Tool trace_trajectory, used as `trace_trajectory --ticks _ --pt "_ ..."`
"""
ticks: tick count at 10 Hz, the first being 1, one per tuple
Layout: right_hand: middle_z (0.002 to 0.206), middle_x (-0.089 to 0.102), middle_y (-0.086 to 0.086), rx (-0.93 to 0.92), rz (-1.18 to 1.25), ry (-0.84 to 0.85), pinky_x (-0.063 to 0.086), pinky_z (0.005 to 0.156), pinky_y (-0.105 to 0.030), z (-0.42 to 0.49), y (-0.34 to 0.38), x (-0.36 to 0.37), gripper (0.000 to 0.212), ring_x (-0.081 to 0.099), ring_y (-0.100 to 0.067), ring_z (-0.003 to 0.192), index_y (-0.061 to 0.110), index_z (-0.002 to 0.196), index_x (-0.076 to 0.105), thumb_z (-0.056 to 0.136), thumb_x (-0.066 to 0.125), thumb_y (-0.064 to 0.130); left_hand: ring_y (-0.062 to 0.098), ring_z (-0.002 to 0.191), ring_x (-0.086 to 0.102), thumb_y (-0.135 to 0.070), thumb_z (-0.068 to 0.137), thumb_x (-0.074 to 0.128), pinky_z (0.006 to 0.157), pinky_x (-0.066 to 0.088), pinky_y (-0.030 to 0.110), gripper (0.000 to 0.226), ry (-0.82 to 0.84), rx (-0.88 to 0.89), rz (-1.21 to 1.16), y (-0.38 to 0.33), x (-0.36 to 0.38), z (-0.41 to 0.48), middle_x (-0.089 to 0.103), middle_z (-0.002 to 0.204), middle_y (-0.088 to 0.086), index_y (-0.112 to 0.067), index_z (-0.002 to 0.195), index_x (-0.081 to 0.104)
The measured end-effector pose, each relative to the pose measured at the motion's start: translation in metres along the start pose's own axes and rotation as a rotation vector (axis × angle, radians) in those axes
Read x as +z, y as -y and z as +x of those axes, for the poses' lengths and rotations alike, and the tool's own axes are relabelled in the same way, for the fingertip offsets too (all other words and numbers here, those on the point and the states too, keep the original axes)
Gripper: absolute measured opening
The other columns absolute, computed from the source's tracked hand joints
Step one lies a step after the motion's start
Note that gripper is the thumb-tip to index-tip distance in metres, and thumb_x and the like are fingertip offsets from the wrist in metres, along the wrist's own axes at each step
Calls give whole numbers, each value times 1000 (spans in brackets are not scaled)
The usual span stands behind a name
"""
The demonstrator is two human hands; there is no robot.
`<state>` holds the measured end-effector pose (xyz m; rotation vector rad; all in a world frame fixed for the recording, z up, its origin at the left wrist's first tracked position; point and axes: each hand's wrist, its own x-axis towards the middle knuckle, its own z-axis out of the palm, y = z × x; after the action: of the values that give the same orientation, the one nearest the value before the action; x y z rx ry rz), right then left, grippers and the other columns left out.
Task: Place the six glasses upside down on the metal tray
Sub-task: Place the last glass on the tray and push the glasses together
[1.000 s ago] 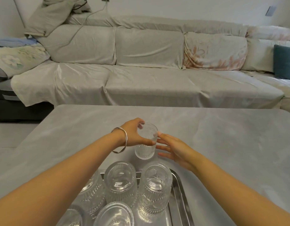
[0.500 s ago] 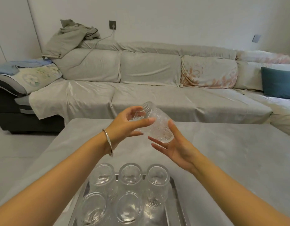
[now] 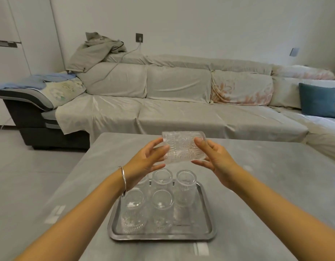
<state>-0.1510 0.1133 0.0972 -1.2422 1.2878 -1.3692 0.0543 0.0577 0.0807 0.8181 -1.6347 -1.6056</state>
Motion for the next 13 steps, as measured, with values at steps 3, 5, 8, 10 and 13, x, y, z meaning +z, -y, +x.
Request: trace_trajectory --ticks 3,5,8,10,13 --pt "114 65 0 -40 -284 -124 55 69 -21 -32 -7 -27 90 66 -14 99 18 123 56 46 77 60 20 140 25 -56 89 30 115 16 38 59 -79 43 946 65 -7 -12 35 149 -2 -26 140 32" --pt "122 58 0 4 -511 -108 54 89 -35 -51 -34 -34 92 59 -18 107 19 128 52 50 75 62 21 145 1 -61 88 23 116 -5 47 62 34 -19 1288 93 -2 -12 11 157 -9 -34 144 15" --pt "127 56 0 9 -733 -72 46 87 -27 -51 -72 -24 81 52 -13 106 22 130 49 61 80 52 21 145 1 -61 88 21 116 -7 47 64 40 -35 1373 106 -3 -15 6 158 -8 -34 145 10" --pt "130 58 2 -11 -834 -46 42 86 -22 -49 -91 -18 82 49 -6 101 25 129 48 59 79 55 20 145 2 -60 89 21 116 -3 47 63 27 -12 1373 108 -3 -15 8 158 -8 -34 145 11" --pt "136 54 3 10 -906 -7 45 97 -32 -49 -104 -8 85 54 -17 121 24 133 45 61 80 52 20 145 3 -60 89 21 116 -4 46 62 13 -3 1366 109 -3 -16 9 158 -8 -35 144 11"
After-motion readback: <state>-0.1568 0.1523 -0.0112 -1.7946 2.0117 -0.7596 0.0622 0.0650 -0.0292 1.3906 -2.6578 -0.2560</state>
